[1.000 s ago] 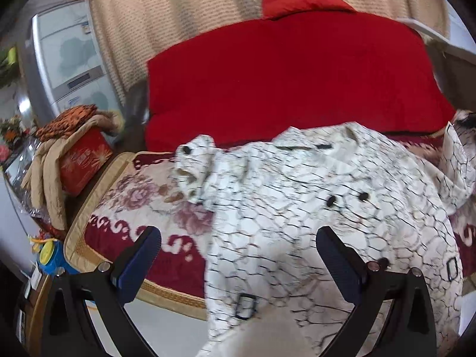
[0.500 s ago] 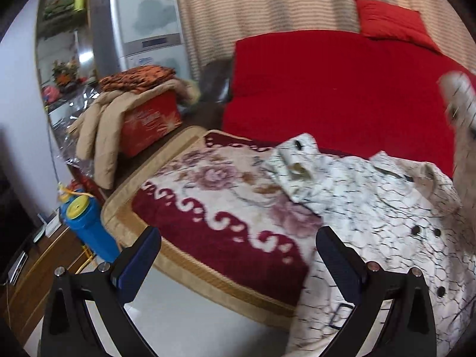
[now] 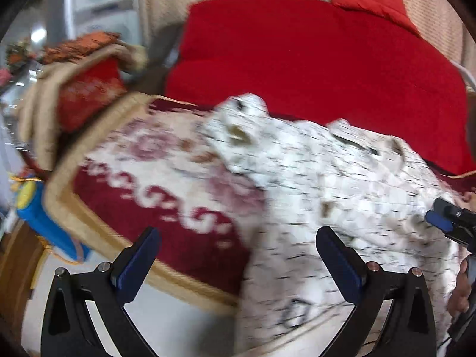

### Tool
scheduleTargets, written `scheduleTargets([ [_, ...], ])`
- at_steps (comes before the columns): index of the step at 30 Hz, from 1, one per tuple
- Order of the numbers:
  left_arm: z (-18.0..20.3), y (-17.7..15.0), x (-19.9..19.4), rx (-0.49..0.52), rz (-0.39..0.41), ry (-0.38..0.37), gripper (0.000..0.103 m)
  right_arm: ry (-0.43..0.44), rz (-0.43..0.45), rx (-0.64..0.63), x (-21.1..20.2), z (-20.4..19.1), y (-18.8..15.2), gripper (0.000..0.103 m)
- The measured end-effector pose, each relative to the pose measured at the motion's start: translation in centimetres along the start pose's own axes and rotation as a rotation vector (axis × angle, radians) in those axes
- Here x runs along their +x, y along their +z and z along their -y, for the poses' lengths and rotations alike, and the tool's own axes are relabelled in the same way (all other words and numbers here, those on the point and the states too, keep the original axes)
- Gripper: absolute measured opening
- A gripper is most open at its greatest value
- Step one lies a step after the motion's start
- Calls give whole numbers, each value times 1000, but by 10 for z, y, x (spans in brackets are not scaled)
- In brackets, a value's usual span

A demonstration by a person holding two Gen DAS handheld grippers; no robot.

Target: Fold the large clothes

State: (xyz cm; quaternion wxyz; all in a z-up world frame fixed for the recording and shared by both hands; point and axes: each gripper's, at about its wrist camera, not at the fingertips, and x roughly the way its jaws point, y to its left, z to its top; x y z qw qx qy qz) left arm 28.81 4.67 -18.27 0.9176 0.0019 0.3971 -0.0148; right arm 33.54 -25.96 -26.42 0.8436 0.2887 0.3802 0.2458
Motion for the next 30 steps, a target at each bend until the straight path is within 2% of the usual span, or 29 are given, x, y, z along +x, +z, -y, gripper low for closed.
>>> scheduleTargets([
  [2,18,6,20,7,-27,-80,103,-60,128,53,-45,24,-5,78],
  [4,32,9,36,3,-50,-141,98,-93,200,105,-71,47,-8,76],
  [5,39,11,48,-9,-69,-183,80,-107,215,123,-81,55,-8,71],
  [6,45,13,58,-19,-87,-219,58,-130,230,143,-91,65,-9,68],
  [8,59,15,80,-29,-129,-274,35,-153,267,184,-108,84,-14,65],
  [9,65,15,89,-32,-145,-270,29,-148,281,199,-114,89,-14,62],
  [10,70,16,98,-34,-154,-261,29,-147,294,224,-118,97,-16,55],
  [12,82,14,116,-7,-162,-258,28,-160,291,262,-122,108,-16,54],
  [14,93,9,129,37,-180,-233,19,-170,278,284,-121,119,-21,54],
  [15,96,6,134,50,-191,-220,18,-181,254,301,-115,126,-23,54],
  [18,101,2,136,77,-183,-203,17,-202,186,330,-98,137,-27,53],
  [20,102,3,128,101,-180,-190,17,-230,177,316,-96,134,-25,54],
  [23,88,9,108,92,-142,-213,17,-212,205,296,-100,122,-15,56],
  [25,71,16,93,66,-110,-215,24,-193,228,274,-100,114,-11,56],
  [26,60,19,85,46,-92,-206,40,-178,232,268,-100,109,-7,56],
  [27,49,23,79,23,-73,-192,64,-159,233,262,-96,104,-4,56],
  [29,20,32,72,-49,-31,-154,84,-149,206,251,-76,96,1,59],
  [30,3,37,71,-92,-9,-142,84,-156,180,248,-65,95,2,60],
])
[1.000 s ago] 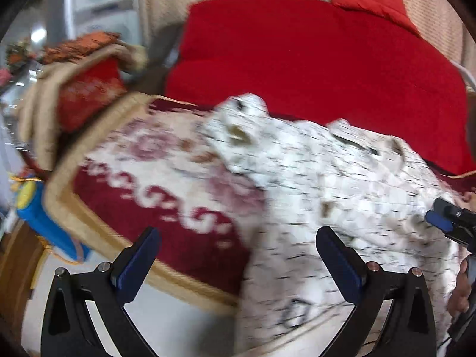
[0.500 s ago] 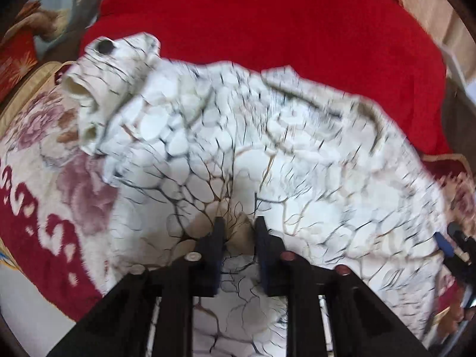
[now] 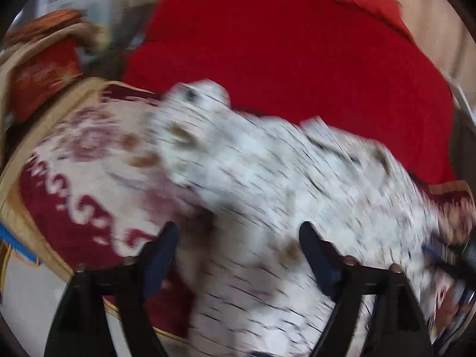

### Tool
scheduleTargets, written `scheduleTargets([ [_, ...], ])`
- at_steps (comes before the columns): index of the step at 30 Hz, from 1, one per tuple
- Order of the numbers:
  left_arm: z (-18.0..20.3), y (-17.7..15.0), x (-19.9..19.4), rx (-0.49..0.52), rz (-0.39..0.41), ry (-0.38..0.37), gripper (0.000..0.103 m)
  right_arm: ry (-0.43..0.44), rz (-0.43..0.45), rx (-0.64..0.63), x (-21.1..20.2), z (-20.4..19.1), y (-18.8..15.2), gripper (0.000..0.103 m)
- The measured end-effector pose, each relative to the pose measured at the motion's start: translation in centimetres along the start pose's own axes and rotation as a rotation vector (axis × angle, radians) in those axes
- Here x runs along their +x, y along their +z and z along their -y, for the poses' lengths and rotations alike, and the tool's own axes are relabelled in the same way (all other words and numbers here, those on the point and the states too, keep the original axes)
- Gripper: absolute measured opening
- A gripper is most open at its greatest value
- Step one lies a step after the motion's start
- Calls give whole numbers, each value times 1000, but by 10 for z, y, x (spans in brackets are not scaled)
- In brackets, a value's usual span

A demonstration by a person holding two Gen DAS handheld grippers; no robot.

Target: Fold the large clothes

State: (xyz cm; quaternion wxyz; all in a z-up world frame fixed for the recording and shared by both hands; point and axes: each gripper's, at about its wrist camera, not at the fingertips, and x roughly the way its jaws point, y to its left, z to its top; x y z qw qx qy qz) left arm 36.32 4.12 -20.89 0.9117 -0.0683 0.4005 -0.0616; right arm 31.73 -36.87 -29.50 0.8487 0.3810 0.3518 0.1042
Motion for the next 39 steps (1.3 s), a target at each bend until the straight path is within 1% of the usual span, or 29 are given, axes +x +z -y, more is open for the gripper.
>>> scheduleTargets([
  [2,-24,13,2,-62,11,18,84,-33,-60,-1,24,-1,-7,65],
  [3,-36,19,6,-89,4,30,84,-59,-71,-11,32,1,-11,65],
  [4,-50,29,13,-129,-12,47,84,-78,-51,-39,35,-1,-15,67],
  [5,-56,36,17,-156,-19,53,84,-75,-44,-48,33,-1,-16,71],
  [8,-68,64,32,-212,-4,32,84,-72,-41,-59,33,-8,-18,71],
  [10,-66,77,43,-205,-24,40,84,-64,-51,-71,32,-8,-18,71],
  [12,-59,91,57,-178,-43,41,84,-70,-57,-75,34,-5,-18,71],
  [13,-53,98,68,-149,-59,46,84,-66,-49,-76,35,-4,-20,71],
  [15,-47,104,85,-124,-106,73,84,-70,-45,-89,31,-4,-19,71],
  [16,-46,106,92,-125,-121,74,81,-76,-45,-97,31,-5,-20,71],
  [17,-46,106,99,-127,-135,67,51,-79,-44,-100,30,-6,-20,71],
  [18,-47,106,106,-133,-163,59,7,-80,-44,-102,29,-7,-20,71],
  [19,-49,108,113,-152,-196,42,5,-78,-43,-103,30,-7,-20,71],
  [20,-53,109,115,-183,-203,27,5,-77,-43,-104,29,-7,-20,71],
  [21,-56,111,112,-197,-192,30,5,-74,-44,-105,29,-6,-20,71],
  [23,-52,118,98,-172,-163,37,5,-69,-45,-104,30,-6,-20,71],
  [26,-30,132,57,-82,-120,1,4,-57,-46,-94,28,-4,-20,71],
  [28,-8,145,20,-14,-96,-43,4,-46,-38,-83,24,-3,-21,71],
  [30,14,157,-8,43,-82,-84,4,-35,-26,-70,20,-3,-21,71],
  [31,33,163,-31,87,-71,-115,4,-27,-18,-66,17,-3,-21,71],
  [34,81,171,-80,176,-46,-221,4,-10,2,-67,7,-7,-21,71],
  [36,118,170,-111,237,-40,-310,4,0,27,-68,-3,-10,-21,71],
  [39,173,166,-146,297,-56,-459,5,13,72,-65,-22,-12,-18,71],
])
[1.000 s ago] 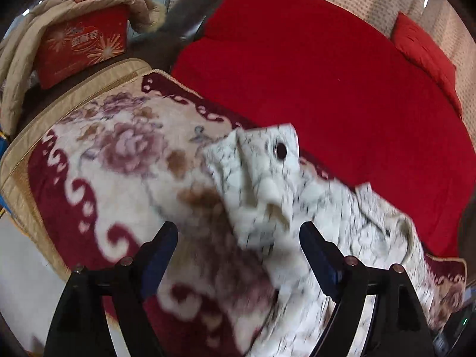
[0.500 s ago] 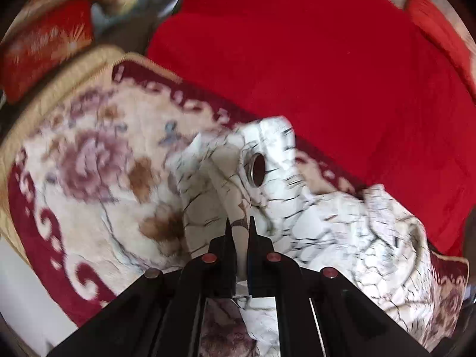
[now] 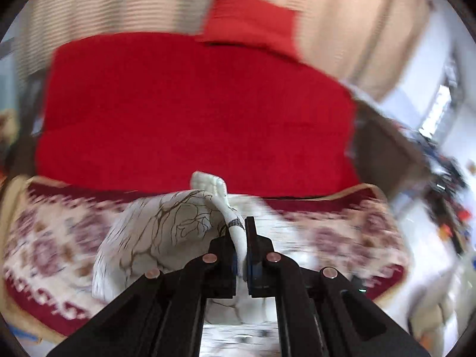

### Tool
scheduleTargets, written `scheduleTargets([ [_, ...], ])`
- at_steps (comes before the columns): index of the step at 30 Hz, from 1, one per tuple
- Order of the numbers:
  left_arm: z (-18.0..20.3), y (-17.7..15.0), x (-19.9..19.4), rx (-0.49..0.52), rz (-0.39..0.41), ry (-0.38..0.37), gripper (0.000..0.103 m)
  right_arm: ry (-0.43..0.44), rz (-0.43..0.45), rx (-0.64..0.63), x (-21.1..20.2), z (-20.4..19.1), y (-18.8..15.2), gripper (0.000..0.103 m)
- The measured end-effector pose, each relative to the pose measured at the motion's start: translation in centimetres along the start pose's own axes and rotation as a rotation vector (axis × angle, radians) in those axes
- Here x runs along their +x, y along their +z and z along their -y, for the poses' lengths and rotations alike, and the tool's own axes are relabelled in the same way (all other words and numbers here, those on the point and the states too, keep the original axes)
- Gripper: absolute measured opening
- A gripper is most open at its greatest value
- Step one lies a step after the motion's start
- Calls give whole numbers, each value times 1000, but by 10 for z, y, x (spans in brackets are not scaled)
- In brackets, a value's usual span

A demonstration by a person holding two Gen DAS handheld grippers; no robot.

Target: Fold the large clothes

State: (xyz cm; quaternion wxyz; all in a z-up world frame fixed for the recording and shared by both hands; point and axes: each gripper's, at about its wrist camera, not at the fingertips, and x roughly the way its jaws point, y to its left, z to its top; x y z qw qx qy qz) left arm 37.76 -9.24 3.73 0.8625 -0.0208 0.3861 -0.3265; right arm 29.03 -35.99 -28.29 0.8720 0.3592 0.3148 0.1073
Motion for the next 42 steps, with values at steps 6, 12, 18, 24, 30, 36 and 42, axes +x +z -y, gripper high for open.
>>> scheduleTargets([
  [6,94,4,11,173,-57,-175,68,-5,94,31,-44,9,12,73],
  [12,90,-21,25,245,-37,-56,71,-69,159,136,-82,46,23,81],
  [18,-1,-61,77,116,-119,204,71,-35,226,279,-106,80,27,81],
  [24,-86,-123,139,-24,-205,390,71,-34,193,172,-99,54,27,81],
  [30,-127,-161,189,-47,-280,556,71,-282,114,20,-72,39,24,81],
  [36,-162,-176,209,-134,-309,525,24,-313,-8,104,-50,65,17,81],
  [42,-173,-158,194,-160,-255,468,24,-294,-51,108,-42,59,11,44],
])
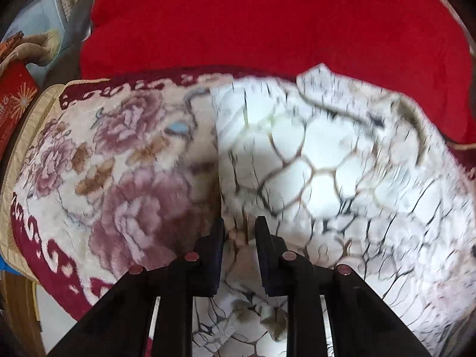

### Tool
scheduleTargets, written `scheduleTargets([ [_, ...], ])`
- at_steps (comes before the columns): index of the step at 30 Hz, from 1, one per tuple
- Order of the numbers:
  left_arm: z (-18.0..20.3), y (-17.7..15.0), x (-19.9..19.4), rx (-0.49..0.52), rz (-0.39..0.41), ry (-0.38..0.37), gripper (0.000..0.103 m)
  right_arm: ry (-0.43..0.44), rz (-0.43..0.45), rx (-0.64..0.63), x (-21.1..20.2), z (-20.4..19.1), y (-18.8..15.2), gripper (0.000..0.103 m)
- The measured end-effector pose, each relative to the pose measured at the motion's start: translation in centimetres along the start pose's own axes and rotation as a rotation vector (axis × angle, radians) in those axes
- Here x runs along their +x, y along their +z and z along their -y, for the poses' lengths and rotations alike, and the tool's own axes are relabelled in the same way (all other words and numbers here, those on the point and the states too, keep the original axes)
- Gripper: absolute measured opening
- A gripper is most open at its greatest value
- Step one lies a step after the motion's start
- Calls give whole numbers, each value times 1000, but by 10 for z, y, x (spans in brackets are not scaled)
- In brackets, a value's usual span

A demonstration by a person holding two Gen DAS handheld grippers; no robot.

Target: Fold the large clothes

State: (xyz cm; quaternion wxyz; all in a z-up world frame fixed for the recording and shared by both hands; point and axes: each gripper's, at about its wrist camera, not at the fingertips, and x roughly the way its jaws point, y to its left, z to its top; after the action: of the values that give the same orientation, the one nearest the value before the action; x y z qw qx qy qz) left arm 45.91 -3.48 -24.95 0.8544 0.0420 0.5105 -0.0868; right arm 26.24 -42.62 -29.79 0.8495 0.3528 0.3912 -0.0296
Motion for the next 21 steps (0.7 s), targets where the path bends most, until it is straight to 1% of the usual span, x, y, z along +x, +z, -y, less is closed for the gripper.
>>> scheduleTargets([
  [1,-2,4,-3,-10,9,-5,28,-21,11,-24,-3,-5,0,37],
  [2,-5,9,-3,-23,22,-10,46,-52,29,-57,-8,-13,0,35],
  [3,-5,14,-3,-32,35,-9,70,-65,39,-78,-8,-18,2,33],
  [4,-5,19,-3,-36,53,1,78,-81,55,-111,-11,-24,1,28],
  [5,-3,24,-1,-36,75,18,84,-95,66,-129,-14,-28,1,26],
  [6,2,29,6,-24,76,21,83,-110,79,-144,-16,-32,2,26],
  [8,12,37,19,6,48,-2,83,-111,92,-162,-22,-38,3,23],
  [9,18,39,27,27,38,-16,70,-113,98,-169,-24,-40,3,23],
  [10,23,41,36,44,24,-20,52,-117,103,-177,-25,-42,5,22],
  [11,27,42,49,45,-20,-4,17,-123,104,-183,-27,-43,5,21],
  [12,27,42,55,34,-34,18,11,-134,107,-190,-29,-44,7,21],
  [13,27,42,56,20,-27,26,9,-135,109,-191,-29,-46,7,20],
  [14,27,42,51,19,7,33,5,-134,112,-195,-31,-47,10,18],
  [17,20,41,28,20,91,44,4,-131,123,-224,-35,-57,20,17],
  [19,6,42,9,-4,142,33,4,-117,156,-267,-40,-71,28,16],
  [21,-9,44,-5,-39,181,51,0,-99,191,-320,-41,-87,35,16],
])
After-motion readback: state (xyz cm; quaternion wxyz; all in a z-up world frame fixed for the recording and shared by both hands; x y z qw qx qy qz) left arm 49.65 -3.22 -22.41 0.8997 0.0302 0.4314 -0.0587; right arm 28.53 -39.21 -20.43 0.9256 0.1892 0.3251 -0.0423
